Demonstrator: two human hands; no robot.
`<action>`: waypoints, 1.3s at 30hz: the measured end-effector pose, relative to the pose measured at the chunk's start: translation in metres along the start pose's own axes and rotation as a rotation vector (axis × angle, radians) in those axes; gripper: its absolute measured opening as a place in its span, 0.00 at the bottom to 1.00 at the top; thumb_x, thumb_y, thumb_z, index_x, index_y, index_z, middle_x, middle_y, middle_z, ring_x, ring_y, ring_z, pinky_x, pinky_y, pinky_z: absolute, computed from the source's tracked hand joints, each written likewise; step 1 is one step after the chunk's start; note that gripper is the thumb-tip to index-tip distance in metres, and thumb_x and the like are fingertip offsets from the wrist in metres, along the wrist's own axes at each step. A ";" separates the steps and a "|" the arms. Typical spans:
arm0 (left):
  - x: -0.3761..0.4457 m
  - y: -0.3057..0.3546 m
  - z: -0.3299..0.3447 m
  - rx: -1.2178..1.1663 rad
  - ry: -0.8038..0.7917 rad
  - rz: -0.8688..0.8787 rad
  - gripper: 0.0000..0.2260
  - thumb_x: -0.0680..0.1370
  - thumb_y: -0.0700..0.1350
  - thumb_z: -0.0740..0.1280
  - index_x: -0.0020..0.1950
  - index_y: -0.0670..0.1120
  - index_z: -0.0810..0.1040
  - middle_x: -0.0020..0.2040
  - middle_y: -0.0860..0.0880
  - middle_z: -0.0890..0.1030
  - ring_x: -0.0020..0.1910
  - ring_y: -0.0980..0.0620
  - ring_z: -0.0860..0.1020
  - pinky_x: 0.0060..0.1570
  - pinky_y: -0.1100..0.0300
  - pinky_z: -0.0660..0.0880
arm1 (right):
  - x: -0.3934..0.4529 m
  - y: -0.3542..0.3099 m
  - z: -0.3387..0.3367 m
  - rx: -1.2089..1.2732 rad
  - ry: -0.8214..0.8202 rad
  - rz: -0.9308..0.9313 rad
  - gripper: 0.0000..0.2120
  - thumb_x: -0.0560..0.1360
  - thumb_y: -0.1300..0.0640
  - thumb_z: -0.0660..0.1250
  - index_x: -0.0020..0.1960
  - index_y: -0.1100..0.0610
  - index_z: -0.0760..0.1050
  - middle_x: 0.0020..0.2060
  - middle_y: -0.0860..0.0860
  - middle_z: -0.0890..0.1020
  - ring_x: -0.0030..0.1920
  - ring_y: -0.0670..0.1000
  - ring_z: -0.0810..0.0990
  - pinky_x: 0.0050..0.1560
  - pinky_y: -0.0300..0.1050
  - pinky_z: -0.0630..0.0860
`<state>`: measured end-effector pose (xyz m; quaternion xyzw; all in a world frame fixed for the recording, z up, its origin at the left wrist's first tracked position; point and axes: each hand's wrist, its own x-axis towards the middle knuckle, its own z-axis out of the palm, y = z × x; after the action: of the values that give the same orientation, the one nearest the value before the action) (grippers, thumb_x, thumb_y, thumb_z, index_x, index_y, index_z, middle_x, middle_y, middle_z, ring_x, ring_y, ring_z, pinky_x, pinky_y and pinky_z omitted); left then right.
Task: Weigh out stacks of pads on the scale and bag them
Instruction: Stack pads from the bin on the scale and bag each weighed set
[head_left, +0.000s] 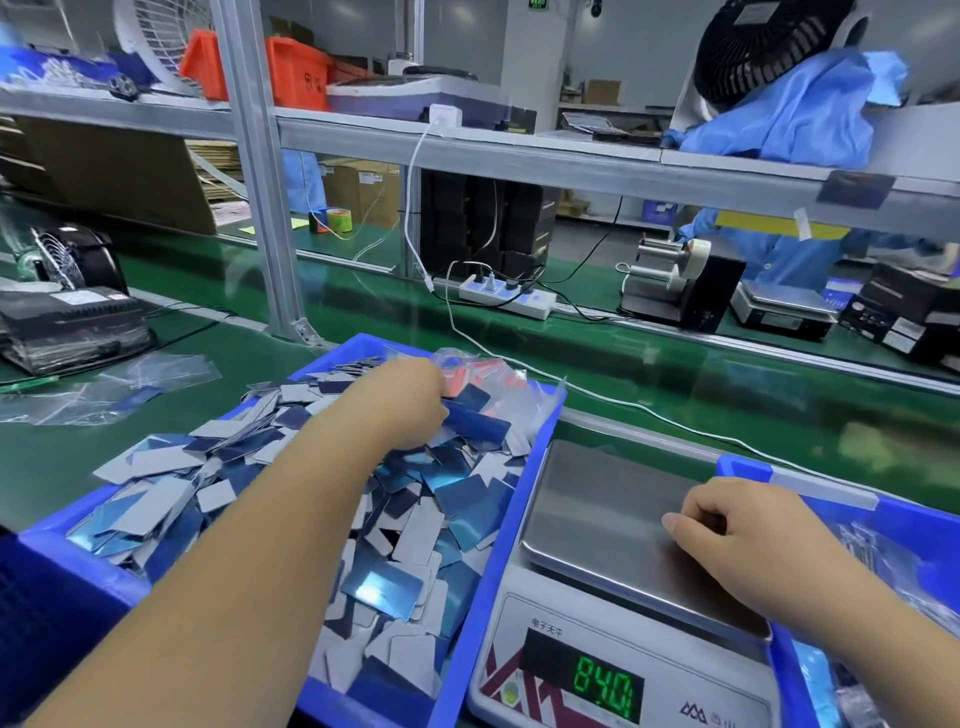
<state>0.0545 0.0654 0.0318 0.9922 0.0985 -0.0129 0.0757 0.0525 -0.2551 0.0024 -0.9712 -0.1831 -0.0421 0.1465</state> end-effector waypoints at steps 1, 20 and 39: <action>-0.003 0.000 -0.005 -0.016 -0.012 0.022 0.08 0.82 0.43 0.61 0.52 0.42 0.79 0.49 0.42 0.80 0.45 0.43 0.76 0.41 0.56 0.69 | 0.000 0.000 0.000 0.000 -0.001 0.001 0.16 0.76 0.46 0.66 0.32 0.50 0.73 0.31 0.44 0.77 0.34 0.42 0.74 0.33 0.37 0.65; -0.016 0.011 0.019 -0.051 -0.250 0.029 0.06 0.75 0.46 0.67 0.42 0.45 0.73 0.38 0.48 0.74 0.34 0.49 0.71 0.33 0.59 0.66 | 0.001 0.000 0.001 -0.018 -0.011 -0.013 0.15 0.76 0.47 0.66 0.33 0.50 0.75 0.31 0.44 0.78 0.34 0.41 0.74 0.31 0.36 0.63; -0.016 0.016 0.027 -0.384 -0.288 0.000 0.24 0.68 0.52 0.79 0.58 0.50 0.73 0.45 0.53 0.77 0.40 0.51 0.75 0.41 0.57 0.70 | 0.000 -0.002 -0.001 -0.024 -0.019 -0.012 0.14 0.76 0.47 0.66 0.33 0.50 0.75 0.33 0.43 0.78 0.35 0.40 0.74 0.32 0.34 0.63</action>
<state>0.0418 0.0431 0.0083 0.9474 0.0874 -0.1355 0.2764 0.0518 -0.2535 0.0040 -0.9721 -0.1899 -0.0357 0.1329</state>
